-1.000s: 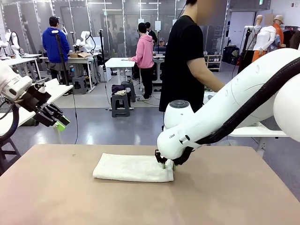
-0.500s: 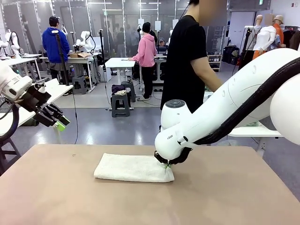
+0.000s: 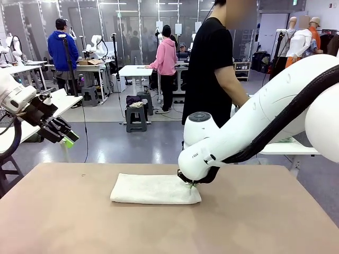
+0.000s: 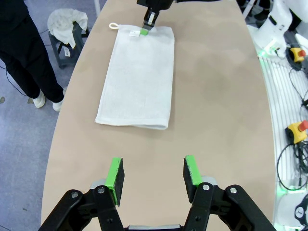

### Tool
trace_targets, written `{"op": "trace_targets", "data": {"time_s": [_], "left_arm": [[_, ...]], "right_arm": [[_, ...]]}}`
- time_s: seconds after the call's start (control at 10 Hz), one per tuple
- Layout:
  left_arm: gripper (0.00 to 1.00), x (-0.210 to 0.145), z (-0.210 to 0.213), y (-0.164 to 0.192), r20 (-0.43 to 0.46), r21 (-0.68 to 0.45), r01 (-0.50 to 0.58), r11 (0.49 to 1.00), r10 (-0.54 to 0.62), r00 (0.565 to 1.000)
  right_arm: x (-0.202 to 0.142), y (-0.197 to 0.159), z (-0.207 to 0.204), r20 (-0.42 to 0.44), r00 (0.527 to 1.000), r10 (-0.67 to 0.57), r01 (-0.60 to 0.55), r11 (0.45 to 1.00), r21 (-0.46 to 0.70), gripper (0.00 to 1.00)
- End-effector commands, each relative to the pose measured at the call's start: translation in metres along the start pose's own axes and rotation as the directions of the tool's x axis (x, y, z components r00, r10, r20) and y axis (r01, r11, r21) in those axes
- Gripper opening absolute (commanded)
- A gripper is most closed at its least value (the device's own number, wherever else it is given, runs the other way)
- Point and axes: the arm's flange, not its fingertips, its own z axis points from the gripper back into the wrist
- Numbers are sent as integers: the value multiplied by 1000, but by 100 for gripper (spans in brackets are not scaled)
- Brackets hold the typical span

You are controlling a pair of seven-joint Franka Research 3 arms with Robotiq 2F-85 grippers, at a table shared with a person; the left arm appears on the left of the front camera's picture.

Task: Fold the towels and place them in the basket.
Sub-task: When a person lays out a Towel with hook on the table, fold it in half twice.

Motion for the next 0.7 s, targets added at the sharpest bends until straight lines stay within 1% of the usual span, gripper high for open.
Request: {"op": "trace_targets", "data": {"time_s": [0.0,0.3,0.6], "left_arm": [[64,1,1,-1,-4,5,2,1000,-2,1000],[64,1,1,-1,-4,5,2,1000,-2,1000],[64,1,1,-1,-4,5,2,1000,-2,1000]], "right_arm": [[10,-31,2,41,998,45,-45,999,7,0],[25,-75,12,10,999,41,-41,999,-10,0],[26,-95,19,-6,999,48,-48,999,-25,0]]}}
